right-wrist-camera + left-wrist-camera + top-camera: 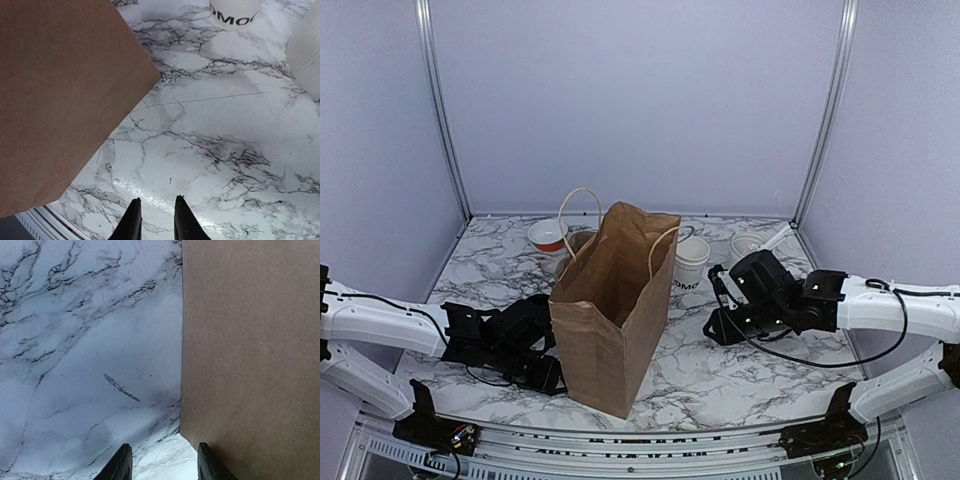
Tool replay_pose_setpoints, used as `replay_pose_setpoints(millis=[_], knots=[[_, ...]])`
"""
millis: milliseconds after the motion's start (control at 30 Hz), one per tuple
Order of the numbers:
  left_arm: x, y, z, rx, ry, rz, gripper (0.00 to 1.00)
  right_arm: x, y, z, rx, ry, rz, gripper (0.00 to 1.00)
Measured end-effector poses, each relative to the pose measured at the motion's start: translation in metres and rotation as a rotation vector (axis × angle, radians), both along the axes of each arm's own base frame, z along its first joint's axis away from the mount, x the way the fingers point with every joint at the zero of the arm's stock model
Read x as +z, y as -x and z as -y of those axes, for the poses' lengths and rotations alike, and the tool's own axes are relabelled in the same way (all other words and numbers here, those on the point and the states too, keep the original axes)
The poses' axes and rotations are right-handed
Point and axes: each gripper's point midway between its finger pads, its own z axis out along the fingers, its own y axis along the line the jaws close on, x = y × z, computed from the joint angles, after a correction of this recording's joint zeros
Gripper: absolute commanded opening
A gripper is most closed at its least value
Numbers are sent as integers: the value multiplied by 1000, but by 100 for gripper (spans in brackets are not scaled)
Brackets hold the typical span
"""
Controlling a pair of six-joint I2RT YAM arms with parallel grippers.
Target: Pack the takeout coffee
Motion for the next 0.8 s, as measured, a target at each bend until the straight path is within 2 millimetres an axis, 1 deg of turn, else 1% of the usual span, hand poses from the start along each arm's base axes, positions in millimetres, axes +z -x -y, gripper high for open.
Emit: replay_pose_setpoints(millis=[100, 167, 267, 367, 467, 600, 700, 800], knots=[[-3, 2, 7, -2, 9, -5, 44, -35, 14, -13, 26, -4, -83, 23], [-6, 3, 14, -6, 14, -11, 44, -51, 18, -25, 43, -4, -117, 23], [-9, 3, 24, -12, 23, -17, 44, -68, 15, -42, 47, -16, -142, 23], [-7, -1, 35, -14, 47, -14, 44, -79, 4, -49, 31, -21, -148, 23], [-1, -7, 49, -15, 81, -5, 44, -83, -17, -56, 0, -45, -143, 23], [5, -15, 69, -25, 130, 4, 44, -80, -45, -74, -9, -73, -122, 24], [10, -19, 80, -30, 158, 13, 43, -71, -61, -89, 1, -92, -95, 24], [14, -21, 87, -34, 179, 19, 43, -60, -72, -96, 6, -107, -67, 25]])
